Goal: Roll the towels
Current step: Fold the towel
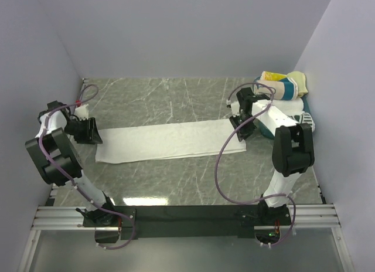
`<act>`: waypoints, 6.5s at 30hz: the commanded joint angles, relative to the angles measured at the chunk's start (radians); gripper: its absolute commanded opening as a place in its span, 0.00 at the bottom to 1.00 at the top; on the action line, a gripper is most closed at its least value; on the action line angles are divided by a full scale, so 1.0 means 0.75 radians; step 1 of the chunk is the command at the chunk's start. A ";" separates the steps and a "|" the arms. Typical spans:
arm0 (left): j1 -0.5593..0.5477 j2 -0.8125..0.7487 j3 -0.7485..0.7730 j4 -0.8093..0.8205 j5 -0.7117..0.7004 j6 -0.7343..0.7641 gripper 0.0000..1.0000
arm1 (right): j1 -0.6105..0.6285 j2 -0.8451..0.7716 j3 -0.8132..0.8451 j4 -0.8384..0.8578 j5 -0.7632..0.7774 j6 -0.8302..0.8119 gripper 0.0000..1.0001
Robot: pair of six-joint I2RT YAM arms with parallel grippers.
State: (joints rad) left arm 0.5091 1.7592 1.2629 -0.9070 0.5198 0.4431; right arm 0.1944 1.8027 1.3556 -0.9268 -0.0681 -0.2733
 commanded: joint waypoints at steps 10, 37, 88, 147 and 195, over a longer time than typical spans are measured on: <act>0.119 -0.129 -0.060 -0.208 -0.030 0.025 0.50 | -0.165 0.028 -0.057 -0.043 -0.038 0.103 0.36; 0.109 0.023 -0.185 -0.036 -0.102 -0.155 0.16 | -0.098 0.022 -0.181 0.000 -0.175 0.078 0.32; -0.030 0.391 0.292 0.187 0.088 -0.288 0.35 | -0.036 0.149 -0.192 0.066 -0.079 0.115 0.15; -0.030 0.471 0.484 0.164 0.092 -0.319 0.01 | 0.074 -0.143 -0.269 0.117 -0.079 0.133 0.04; 0.006 0.451 0.572 0.058 0.106 -0.196 0.32 | 0.074 0.018 -0.341 0.283 0.257 0.150 0.03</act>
State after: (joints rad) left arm 0.4892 2.1757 1.7004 -0.8528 0.5503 0.2352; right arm 0.2592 1.7889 1.1057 -0.7063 0.1295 -0.1532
